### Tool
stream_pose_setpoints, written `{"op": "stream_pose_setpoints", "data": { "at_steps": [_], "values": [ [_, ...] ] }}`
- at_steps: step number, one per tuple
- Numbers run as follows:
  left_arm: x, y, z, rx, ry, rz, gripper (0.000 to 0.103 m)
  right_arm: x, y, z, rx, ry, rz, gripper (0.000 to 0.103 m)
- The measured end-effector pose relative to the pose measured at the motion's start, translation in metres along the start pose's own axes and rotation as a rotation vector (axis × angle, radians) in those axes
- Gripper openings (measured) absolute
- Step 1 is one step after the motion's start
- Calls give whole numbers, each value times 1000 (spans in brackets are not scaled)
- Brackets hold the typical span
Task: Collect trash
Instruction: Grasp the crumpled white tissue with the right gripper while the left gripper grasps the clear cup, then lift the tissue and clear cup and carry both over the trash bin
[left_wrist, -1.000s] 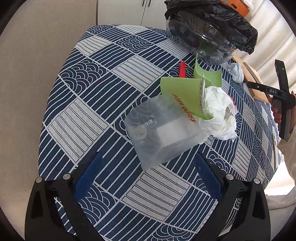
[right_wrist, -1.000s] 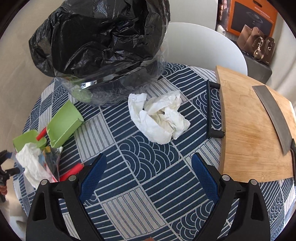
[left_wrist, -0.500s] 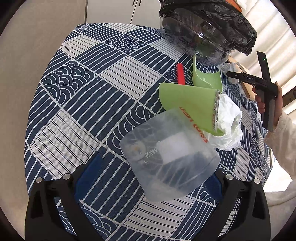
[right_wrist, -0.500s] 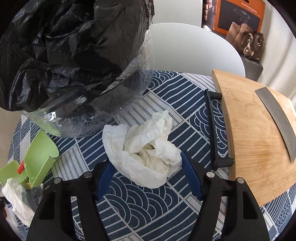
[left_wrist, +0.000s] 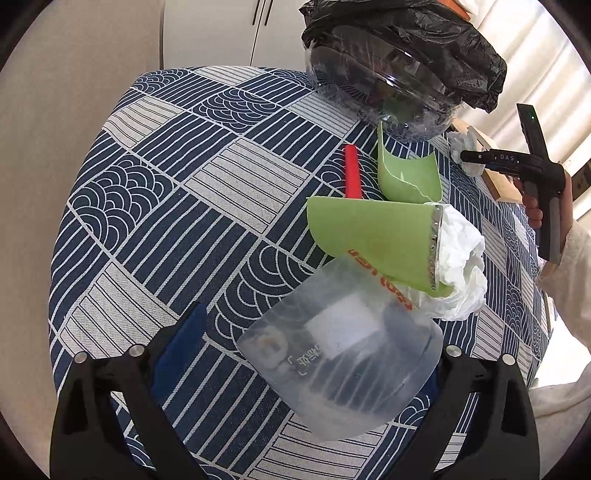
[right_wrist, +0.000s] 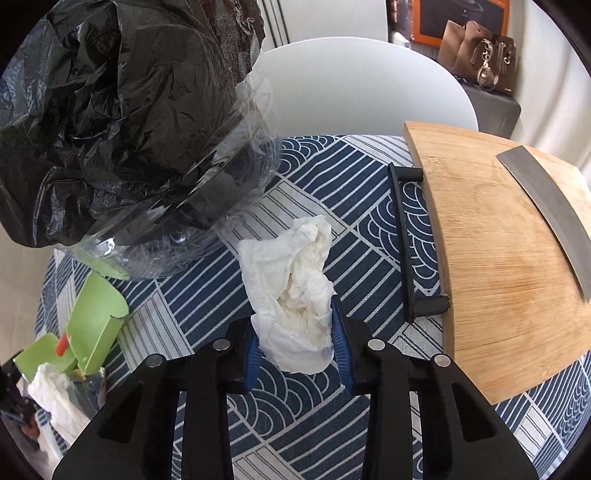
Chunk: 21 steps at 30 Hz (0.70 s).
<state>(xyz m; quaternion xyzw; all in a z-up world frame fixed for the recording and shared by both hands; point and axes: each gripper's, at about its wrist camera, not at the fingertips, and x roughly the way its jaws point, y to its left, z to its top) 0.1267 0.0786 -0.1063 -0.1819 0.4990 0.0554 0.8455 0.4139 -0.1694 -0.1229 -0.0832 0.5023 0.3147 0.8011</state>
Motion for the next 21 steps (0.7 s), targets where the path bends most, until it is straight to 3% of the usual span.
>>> {"op": "stream_pose_setpoints", "data": {
  "at_steps": [5, 8, 11, 16, 21],
  "values": [
    [-4, -8, -4, 36, 16, -1, 45, -12, -10, -9, 26, -10, 11, 31],
    [-8, -13, -7, 48, 15, -5, 40, -23, -14, -13, 22, -19, 13, 31],
    [-14, -16, -12, 48, 11, -24, 21, -34, -13, -16, 16, -28, 19, 31],
    [-19, -22, -22, 56, 29, -11, 18, -51, -15, -21, 11, -55, 23, 31],
    [-34, -25, -35, 36, -2, -7, 10, -68, -13, -27, 3, -78, 31, 31]
  ]
}}
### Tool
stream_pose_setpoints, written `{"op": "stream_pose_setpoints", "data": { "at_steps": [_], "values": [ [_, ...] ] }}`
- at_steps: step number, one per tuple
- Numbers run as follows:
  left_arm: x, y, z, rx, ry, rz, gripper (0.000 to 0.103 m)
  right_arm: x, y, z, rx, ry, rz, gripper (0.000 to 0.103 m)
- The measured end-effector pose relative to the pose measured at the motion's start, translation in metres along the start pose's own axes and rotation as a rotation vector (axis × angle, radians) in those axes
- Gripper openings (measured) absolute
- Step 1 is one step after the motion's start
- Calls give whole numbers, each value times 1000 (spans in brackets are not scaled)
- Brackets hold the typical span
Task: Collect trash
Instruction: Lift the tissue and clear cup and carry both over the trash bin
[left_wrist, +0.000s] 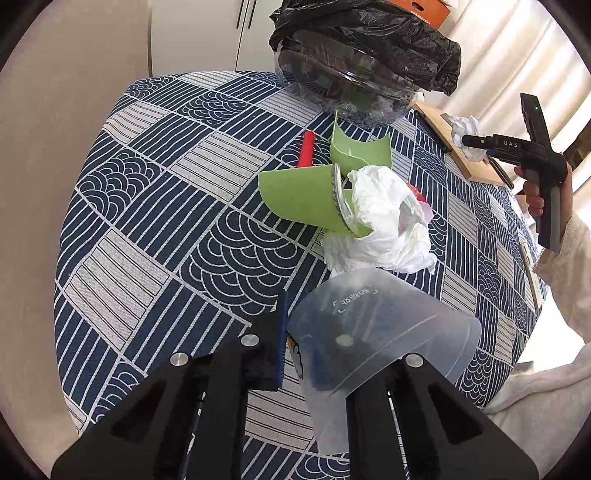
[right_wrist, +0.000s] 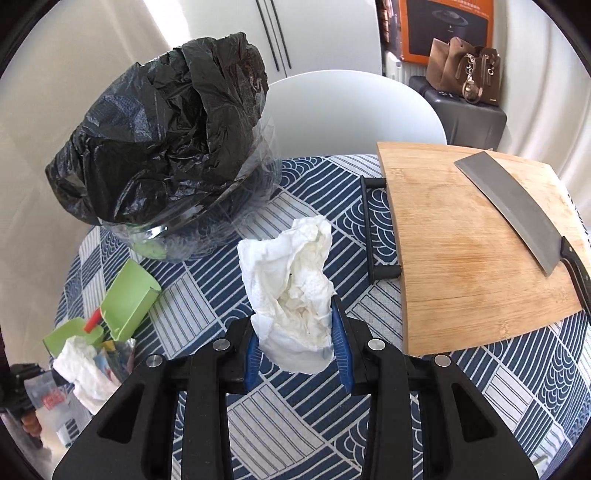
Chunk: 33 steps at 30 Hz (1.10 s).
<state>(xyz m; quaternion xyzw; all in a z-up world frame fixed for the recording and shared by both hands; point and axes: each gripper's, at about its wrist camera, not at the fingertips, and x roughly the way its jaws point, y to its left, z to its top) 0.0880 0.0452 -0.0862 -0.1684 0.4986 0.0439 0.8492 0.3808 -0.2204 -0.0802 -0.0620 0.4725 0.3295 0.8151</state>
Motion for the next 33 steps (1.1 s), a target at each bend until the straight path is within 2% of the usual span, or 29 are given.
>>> {"op": "stream_pose_setpoints", "data": {
  "at_steps": [8, 19, 23, 33],
  "values": [
    [-28, -5, -18, -39, -49, 5, 10, -32, 5, -9, -29, -39, 19, 31],
    [-70, -33, -29, -26, -152, 10, 10, -80, 11, -24, -59, -97, 77, 31],
    [-82, -50, -22, 28, -167, 24, 10, -97, 19, -25, -87, -128, 103, 31],
    [-94, -79, 9, 108, -184, -13, 10, -131, 42, -26, -164, -189, 190, 31]
  ]
}}
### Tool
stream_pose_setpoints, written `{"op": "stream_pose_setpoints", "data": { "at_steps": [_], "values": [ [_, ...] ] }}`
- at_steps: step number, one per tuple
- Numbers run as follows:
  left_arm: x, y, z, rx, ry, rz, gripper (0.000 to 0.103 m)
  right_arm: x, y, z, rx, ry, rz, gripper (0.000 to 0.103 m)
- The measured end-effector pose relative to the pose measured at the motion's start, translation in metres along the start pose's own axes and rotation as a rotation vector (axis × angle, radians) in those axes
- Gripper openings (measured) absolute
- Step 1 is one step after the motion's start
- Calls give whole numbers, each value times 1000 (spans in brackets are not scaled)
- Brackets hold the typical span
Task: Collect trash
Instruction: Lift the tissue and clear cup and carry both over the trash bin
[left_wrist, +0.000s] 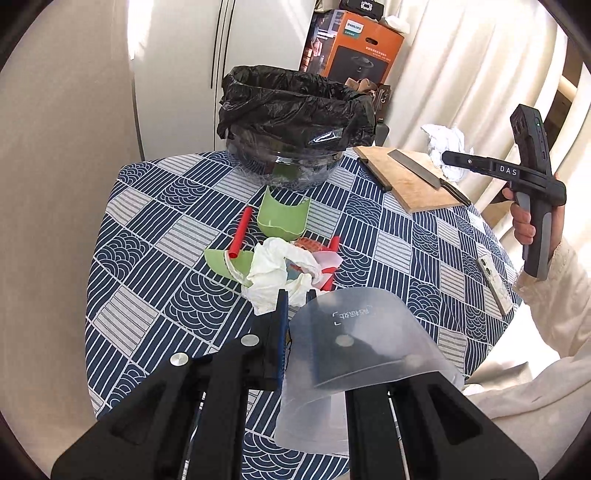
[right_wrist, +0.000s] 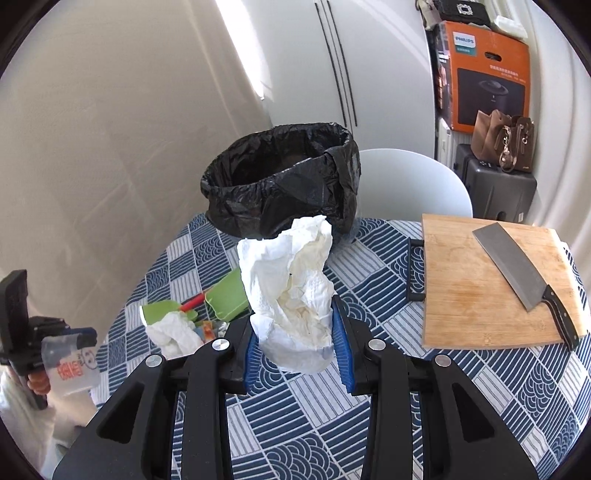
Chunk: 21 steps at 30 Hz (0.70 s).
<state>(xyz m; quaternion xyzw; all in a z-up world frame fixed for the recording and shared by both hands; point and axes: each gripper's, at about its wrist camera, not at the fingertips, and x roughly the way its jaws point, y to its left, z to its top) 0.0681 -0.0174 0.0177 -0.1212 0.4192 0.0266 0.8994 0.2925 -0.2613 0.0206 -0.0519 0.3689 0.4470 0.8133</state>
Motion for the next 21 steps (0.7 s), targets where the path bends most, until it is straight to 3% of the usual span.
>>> {"op": "stream_pose_setpoints", "data": {
  "at_steps": [9, 15, 21],
  "values": [
    [5, -17, 55, 77, -36, -83, 10, -16, 15, 22, -12, -41, 89, 31],
    [16, -18, 107, 147, -68, -169, 10, -19, 31, 42, -1, -78, 80, 31],
    [25, -14, 164, 206, -142, -196, 10, -13, 43, 64, 1, -108, 55, 31]
  ]
}}
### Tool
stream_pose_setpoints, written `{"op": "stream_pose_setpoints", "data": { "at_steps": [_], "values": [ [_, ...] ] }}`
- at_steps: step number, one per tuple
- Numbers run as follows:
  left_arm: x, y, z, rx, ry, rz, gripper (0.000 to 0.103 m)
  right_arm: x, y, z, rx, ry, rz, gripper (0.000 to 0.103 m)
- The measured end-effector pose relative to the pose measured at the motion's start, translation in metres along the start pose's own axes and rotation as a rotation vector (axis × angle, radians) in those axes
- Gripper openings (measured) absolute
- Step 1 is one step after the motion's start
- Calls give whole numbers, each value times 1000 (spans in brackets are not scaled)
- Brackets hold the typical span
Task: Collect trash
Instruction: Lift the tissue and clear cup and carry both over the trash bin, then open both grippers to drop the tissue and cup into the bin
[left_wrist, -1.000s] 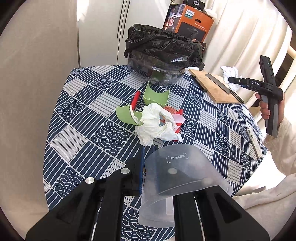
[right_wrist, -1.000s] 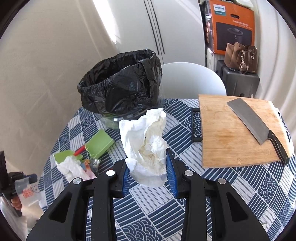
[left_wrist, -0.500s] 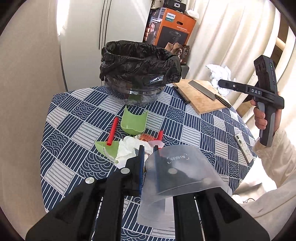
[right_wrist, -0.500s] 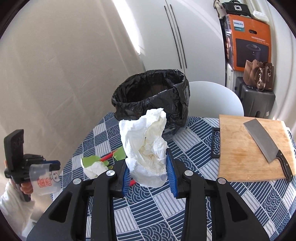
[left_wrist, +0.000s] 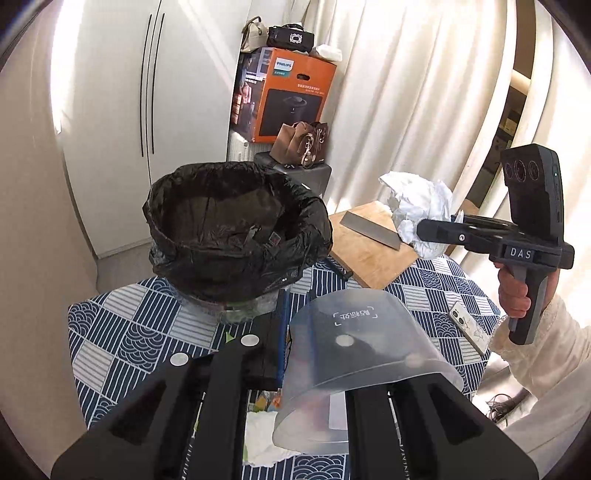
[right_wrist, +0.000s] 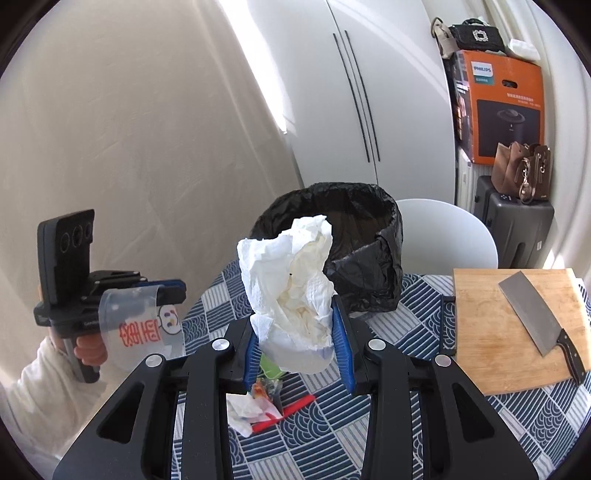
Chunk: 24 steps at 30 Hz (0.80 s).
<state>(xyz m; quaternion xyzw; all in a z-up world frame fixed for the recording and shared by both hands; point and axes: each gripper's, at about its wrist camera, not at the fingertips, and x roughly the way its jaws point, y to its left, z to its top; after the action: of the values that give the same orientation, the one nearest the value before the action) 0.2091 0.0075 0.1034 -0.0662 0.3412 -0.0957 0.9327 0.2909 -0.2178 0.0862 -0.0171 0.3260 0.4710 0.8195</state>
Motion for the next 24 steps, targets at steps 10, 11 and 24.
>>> {"op": "stream_pose_setpoints", "data": {
  "at_steps": [10, 11, 24],
  "values": [
    [53, 19, 66, -15, -73, 42, 10, 28, -5, 38, 13, -14, -99, 32],
    [60, 18, 70, -6, -67, 55, 10, 31, -6, 41, 15, -14, -109, 32],
    [130, 45, 103, 36, 12, 151, 10, 89, -34, 83, 66, -26, -163, 32]
  ]
}}
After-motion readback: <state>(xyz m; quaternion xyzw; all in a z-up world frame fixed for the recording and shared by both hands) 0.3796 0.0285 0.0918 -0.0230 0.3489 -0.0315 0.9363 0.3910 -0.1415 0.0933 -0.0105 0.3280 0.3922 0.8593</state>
